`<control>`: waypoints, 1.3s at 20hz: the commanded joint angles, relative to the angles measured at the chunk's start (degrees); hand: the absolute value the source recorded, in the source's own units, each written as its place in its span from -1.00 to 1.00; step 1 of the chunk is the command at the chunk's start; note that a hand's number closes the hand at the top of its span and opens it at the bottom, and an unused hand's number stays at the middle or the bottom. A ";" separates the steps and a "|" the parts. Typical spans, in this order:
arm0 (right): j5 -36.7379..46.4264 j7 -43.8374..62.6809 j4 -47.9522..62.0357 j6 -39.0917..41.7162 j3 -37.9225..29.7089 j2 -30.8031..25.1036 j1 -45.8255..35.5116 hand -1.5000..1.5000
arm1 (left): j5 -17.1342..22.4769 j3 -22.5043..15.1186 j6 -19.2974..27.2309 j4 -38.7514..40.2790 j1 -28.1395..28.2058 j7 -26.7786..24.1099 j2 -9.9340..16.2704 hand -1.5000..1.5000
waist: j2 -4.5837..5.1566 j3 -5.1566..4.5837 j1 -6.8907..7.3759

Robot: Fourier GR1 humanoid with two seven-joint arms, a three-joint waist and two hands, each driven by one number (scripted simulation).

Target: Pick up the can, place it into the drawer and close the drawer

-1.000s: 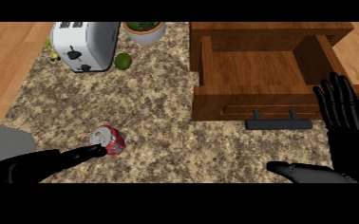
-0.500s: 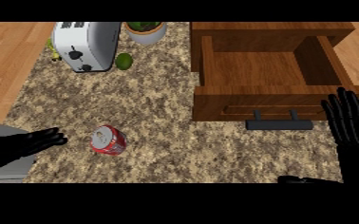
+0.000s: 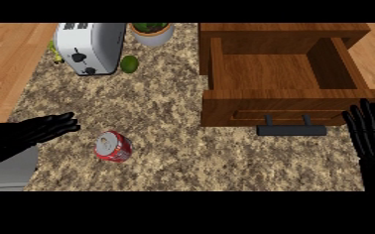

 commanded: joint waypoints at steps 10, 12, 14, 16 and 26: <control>0.16 -0.70 -0.51 2.26 -2.23 1.22 1.18 -1.00 | -17.45 2.00 -6.82 4.75 0.67 -3.22 -13.51 -1.00 | -0.03 -0.02 0.18; 0.01 0.76 0.14 1.45 -2.36 0.72 -1.81 -1.00 | -24.69 1.02 -8.23 8.23 0.44 -6.80 -18.16 -1.00 | 0.03 -0.07 0.17; 0.75 -4.98 6.11 2.90 -4.20 0.93 -1.34 -1.00 | -21.30 2.80 -7.74 8.03 -1.86 -4.94 -14.33 -1.00 | 0.01 -0.01 0.18; -0.77 -0.91 1.27 2.89 -4.06 1.11 -0.46 -1.00 | -26.92 2.81 -7.36 12.91 -4.90 -7.67 -17.55 -1.00 | 0.03 -0.03 -0.05; 2.52 -5.36 4.85 4.21 -2.97 2.03 0.02 -1.00 | -46.98 2.53 -4.78 23.46 -7.27 -27.63 -17.51 -1.00 | 0.17 -0.10 -0.21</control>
